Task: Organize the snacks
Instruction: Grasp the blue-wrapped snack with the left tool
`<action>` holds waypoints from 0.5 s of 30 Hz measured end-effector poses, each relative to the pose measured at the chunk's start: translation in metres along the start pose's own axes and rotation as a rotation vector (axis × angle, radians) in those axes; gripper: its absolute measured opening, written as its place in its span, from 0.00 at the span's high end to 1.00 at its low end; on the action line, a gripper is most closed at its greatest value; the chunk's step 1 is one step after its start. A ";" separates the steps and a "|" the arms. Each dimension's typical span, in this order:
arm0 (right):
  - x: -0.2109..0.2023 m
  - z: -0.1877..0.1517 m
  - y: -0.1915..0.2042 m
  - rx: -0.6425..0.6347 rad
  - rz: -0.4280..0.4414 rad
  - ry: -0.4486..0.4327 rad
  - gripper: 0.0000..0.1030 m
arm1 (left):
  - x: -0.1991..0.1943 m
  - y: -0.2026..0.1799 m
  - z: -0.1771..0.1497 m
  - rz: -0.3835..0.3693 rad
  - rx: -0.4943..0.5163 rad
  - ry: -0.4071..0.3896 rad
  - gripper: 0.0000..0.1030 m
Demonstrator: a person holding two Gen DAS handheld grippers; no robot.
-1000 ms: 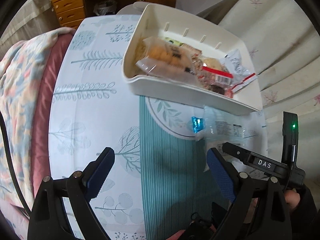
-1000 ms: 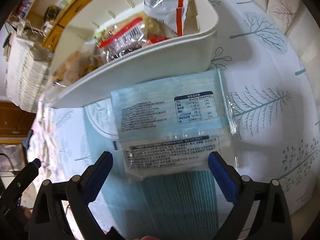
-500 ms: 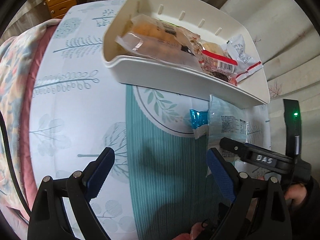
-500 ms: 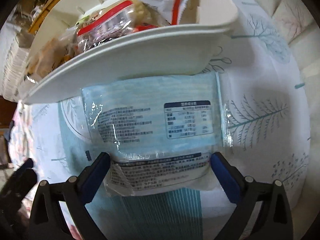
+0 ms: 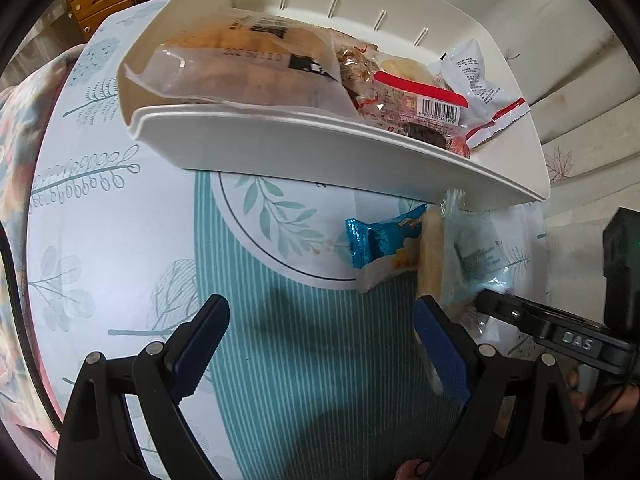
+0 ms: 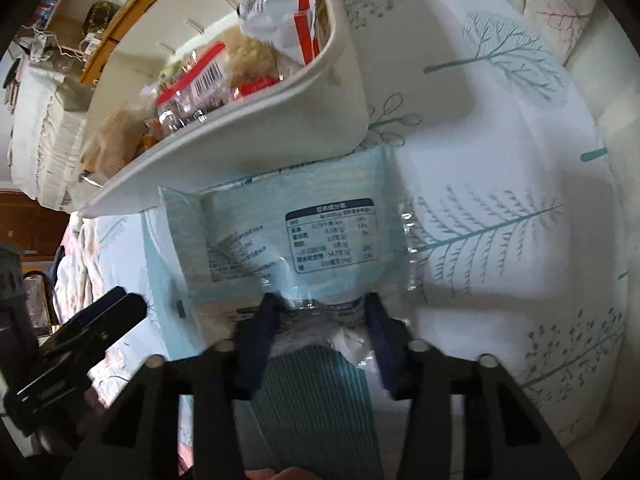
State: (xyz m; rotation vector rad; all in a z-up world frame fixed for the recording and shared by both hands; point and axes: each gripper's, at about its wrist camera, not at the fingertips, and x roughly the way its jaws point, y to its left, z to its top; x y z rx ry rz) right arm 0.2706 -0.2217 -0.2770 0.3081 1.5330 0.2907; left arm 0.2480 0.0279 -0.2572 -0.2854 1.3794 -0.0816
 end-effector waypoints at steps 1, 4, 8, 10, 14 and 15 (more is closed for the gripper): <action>-0.006 -0.001 -0.010 -0.006 0.007 0.010 0.72 | 0.002 -0.003 0.001 0.000 0.003 0.000 0.10; -0.013 -0.004 -0.014 -0.019 0.006 0.026 0.77 | 0.006 -0.008 0.001 0.009 0.010 -0.002 0.10; -0.022 -0.011 -0.030 -0.001 0.010 0.039 0.78 | 0.015 -0.022 0.004 0.012 0.029 -0.012 0.10; -0.025 -0.014 -0.034 0.003 0.012 0.041 0.78 | 0.022 -0.030 0.006 0.021 0.053 -0.020 0.10; -0.033 -0.018 -0.048 0.018 0.005 0.039 0.78 | 0.034 -0.044 0.008 0.048 0.102 -0.036 0.10; -0.035 -0.019 -0.050 0.019 0.005 0.036 0.78 | 0.036 -0.047 0.009 0.052 0.110 -0.039 0.10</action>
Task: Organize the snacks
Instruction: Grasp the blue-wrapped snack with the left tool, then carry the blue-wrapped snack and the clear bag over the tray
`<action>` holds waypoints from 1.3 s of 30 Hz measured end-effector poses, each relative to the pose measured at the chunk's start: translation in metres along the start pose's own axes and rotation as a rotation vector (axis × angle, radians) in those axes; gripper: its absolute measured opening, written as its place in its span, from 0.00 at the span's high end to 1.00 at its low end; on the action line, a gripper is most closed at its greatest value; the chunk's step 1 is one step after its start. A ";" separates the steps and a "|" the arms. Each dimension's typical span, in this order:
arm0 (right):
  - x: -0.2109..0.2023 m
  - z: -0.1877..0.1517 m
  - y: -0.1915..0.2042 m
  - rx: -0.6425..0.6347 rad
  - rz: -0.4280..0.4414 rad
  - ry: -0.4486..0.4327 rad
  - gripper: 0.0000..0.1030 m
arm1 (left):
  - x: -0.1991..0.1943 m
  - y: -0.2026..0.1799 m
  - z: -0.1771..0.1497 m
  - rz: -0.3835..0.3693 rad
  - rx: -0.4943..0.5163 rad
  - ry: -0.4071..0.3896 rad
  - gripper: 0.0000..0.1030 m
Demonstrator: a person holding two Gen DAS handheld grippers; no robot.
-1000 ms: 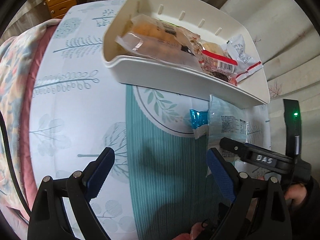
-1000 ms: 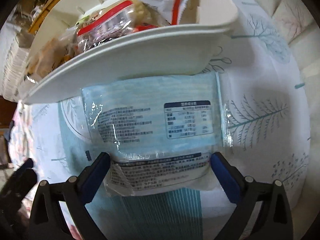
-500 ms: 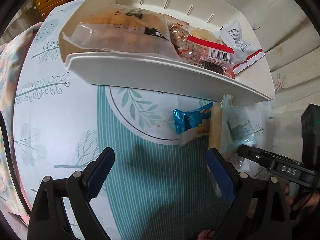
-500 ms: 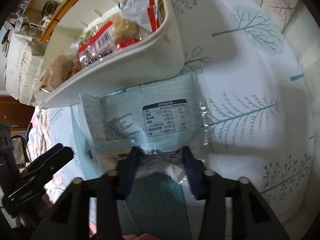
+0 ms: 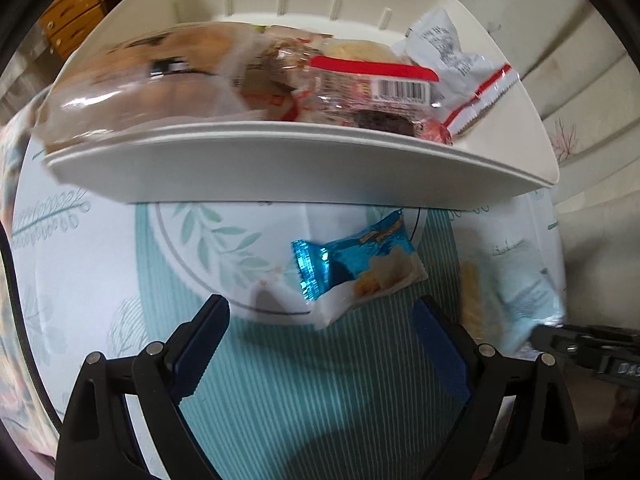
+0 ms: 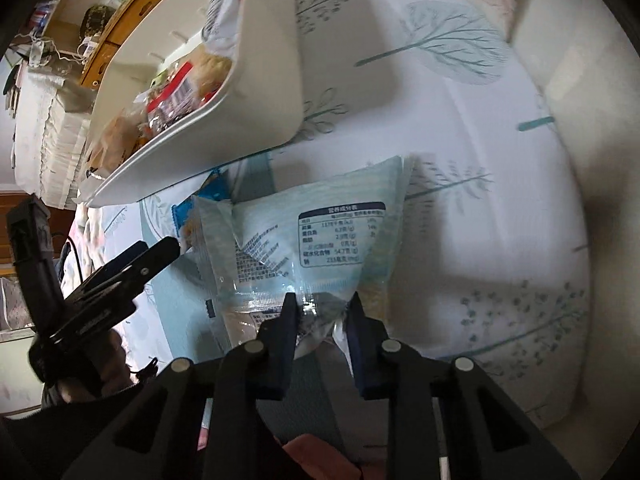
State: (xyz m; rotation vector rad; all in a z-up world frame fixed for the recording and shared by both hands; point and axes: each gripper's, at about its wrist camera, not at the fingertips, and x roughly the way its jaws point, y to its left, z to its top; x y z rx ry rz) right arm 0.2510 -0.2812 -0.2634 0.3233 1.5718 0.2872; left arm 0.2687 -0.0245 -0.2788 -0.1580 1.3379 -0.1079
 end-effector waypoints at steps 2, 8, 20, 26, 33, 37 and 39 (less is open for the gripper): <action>-0.009 -0.001 -0.009 0.006 0.009 -0.014 0.78 | 0.005 -0.007 0.001 0.013 0.015 -0.007 0.10; -0.021 0.001 -0.017 0.011 0.021 -0.032 0.78 | 0.016 -0.029 0.007 0.070 0.091 -0.067 0.13; -0.032 0.009 -0.029 0.034 0.030 -0.045 0.78 | 0.039 -0.060 0.011 0.107 0.144 -0.047 0.33; -0.036 0.011 -0.028 0.040 0.031 -0.041 0.78 | 0.037 -0.060 0.007 0.107 0.156 -0.046 0.41; -0.045 0.012 -0.029 0.039 0.041 -0.039 0.78 | 0.033 -0.062 0.003 0.098 0.157 -0.022 0.58; -0.053 0.012 -0.025 0.032 0.052 -0.046 0.78 | 0.033 -0.064 0.002 0.099 0.162 0.005 0.62; -0.059 0.012 -0.022 0.030 0.060 -0.049 0.78 | 0.031 -0.063 0.000 0.098 0.159 0.017 0.66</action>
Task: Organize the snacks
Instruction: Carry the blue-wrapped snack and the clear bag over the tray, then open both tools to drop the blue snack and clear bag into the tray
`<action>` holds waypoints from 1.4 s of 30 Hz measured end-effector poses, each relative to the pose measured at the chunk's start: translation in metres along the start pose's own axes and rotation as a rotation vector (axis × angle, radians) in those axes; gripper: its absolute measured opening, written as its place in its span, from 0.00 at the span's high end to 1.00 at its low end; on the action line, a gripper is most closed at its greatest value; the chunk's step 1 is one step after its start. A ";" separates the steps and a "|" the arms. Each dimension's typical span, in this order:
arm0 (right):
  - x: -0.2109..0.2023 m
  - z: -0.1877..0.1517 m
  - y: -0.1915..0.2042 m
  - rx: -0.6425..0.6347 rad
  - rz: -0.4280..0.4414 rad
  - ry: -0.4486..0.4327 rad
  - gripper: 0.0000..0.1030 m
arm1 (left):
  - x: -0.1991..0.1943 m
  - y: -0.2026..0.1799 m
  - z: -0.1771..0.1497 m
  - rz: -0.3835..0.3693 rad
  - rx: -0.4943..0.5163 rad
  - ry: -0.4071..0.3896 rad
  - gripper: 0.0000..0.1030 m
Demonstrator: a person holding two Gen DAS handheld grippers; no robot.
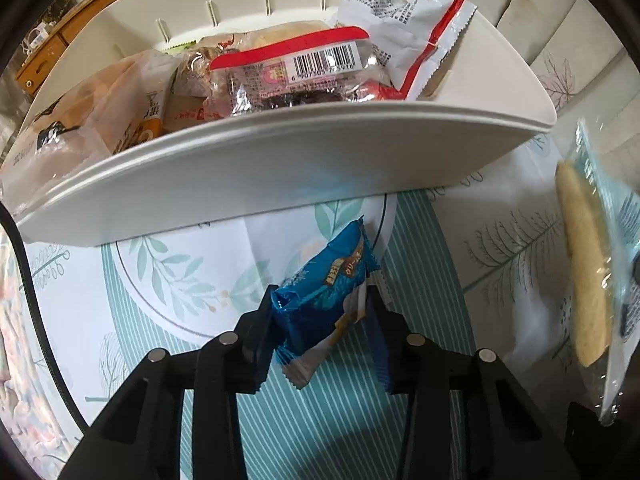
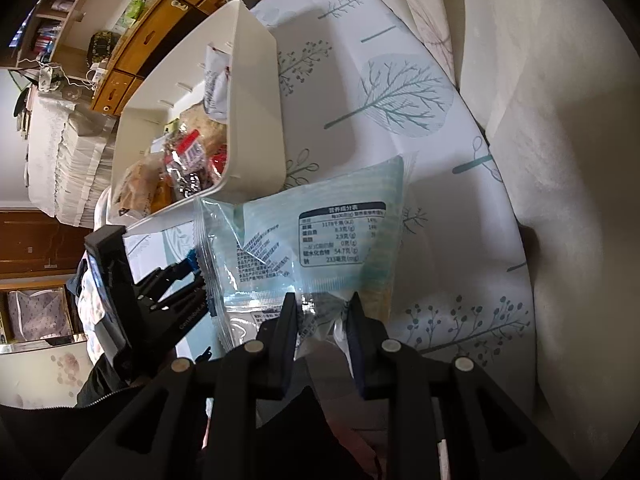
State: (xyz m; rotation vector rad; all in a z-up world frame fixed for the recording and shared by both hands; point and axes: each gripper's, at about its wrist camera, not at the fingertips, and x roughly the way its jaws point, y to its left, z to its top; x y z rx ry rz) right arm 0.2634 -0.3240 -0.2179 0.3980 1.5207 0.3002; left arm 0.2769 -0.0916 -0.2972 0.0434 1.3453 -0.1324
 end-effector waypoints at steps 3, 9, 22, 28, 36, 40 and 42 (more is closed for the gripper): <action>-0.008 0.000 0.005 -0.008 0.016 -0.007 0.78 | -0.003 0.001 -0.004 0.001 -0.008 0.026 0.68; -0.025 0.001 0.021 -0.041 0.057 -0.031 0.78 | -0.017 0.008 -0.016 0.004 -0.027 0.065 0.72; -0.040 0.028 0.060 -0.078 0.181 -0.098 0.77 | -0.109 0.035 -0.011 0.050 -0.014 0.016 0.72; -0.038 0.049 0.079 -0.093 0.223 -0.118 0.77 | -0.150 0.046 0.018 0.039 -0.024 -0.056 0.72; -0.030 0.072 0.106 -0.155 0.253 -0.166 0.76 | -0.187 0.070 0.062 0.041 -0.126 -0.251 0.71; -0.024 0.081 0.113 -0.177 0.253 -0.193 0.75 | -0.191 0.078 0.080 0.044 -0.154 -0.325 0.70; -0.022 0.085 0.116 -0.182 0.269 -0.203 0.74 | -0.189 0.082 0.086 0.035 -0.163 -0.359 0.66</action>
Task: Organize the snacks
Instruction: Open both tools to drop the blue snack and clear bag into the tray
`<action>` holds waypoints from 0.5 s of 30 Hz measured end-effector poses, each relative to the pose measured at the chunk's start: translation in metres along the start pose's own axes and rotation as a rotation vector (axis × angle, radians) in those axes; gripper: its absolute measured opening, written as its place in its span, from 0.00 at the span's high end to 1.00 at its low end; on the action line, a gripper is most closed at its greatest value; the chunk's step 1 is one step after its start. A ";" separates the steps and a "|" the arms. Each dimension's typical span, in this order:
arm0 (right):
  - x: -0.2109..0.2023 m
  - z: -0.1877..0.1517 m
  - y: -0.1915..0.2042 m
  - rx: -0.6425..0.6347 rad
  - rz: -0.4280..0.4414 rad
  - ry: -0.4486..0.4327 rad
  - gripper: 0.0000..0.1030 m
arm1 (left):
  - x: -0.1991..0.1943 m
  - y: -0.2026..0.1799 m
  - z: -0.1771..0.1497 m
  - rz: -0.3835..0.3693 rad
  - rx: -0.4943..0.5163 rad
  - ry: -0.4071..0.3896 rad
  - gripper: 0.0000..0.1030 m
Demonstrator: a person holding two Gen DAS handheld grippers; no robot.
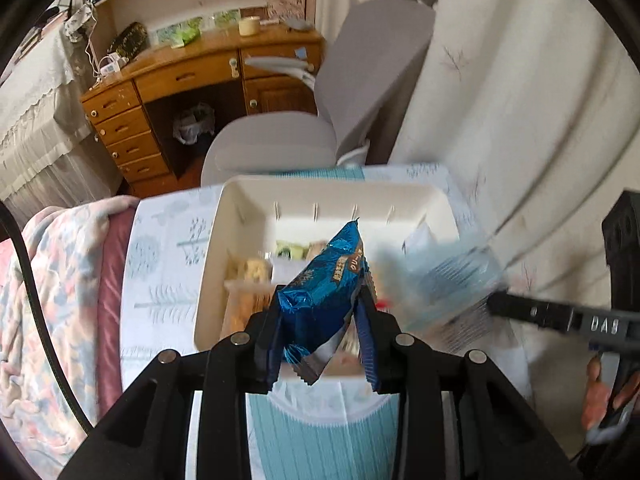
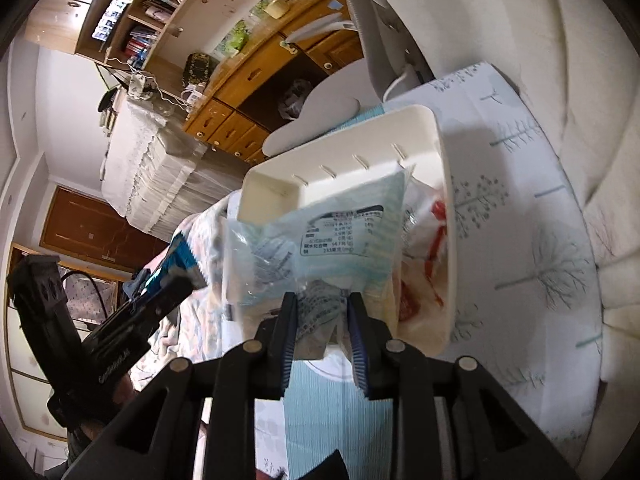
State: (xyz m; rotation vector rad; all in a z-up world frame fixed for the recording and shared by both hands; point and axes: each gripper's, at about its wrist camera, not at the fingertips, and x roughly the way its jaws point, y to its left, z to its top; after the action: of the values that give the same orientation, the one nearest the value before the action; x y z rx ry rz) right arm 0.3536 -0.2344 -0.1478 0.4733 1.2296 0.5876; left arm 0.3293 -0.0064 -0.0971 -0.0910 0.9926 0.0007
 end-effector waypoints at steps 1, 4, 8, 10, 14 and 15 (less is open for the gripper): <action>0.001 0.001 0.001 -0.001 0.008 -0.006 0.74 | 0.002 0.002 0.003 0.002 -0.009 -0.019 0.62; 0.004 0.000 0.006 -0.017 0.030 -0.003 0.61 | 0.006 0.006 0.004 0.006 -0.032 -0.040 0.40; 0.003 -0.003 0.010 -0.004 0.030 -0.003 0.44 | 0.015 0.011 0.002 -0.018 -0.071 -0.006 0.35; 0.001 -0.005 0.011 0.005 0.023 -0.015 0.43 | 0.016 0.012 -0.003 -0.034 -0.085 0.011 0.35; -0.007 -0.013 0.016 0.009 -0.007 -0.046 0.34 | 0.014 0.019 -0.019 -0.049 -0.087 0.047 0.34; -0.010 -0.017 0.017 0.011 -0.016 -0.059 0.33 | 0.012 0.021 -0.022 -0.048 -0.081 0.063 0.34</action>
State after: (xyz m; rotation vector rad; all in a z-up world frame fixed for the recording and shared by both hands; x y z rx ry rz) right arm 0.3325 -0.2275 -0.1340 0.4866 1.1797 0.5500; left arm 0.3166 0.0122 -0.1212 -0.1901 1.0530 -0.0059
